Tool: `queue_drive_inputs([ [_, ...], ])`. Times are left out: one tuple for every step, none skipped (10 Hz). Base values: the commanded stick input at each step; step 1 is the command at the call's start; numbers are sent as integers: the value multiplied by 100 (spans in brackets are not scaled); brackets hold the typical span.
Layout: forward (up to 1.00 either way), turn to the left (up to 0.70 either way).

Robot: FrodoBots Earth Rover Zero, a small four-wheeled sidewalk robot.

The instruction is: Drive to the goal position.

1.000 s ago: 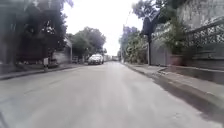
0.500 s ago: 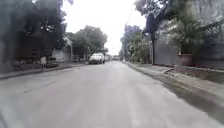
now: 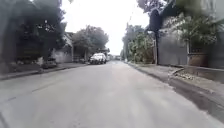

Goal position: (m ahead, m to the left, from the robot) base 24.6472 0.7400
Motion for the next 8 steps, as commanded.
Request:
queue_drive_inputs([
  [85,-34],
  [85,-34],
  [85,-34],
  [85,-29],
  [85,-3],
  [85,0],
  [85,0],
  [85,0],
])
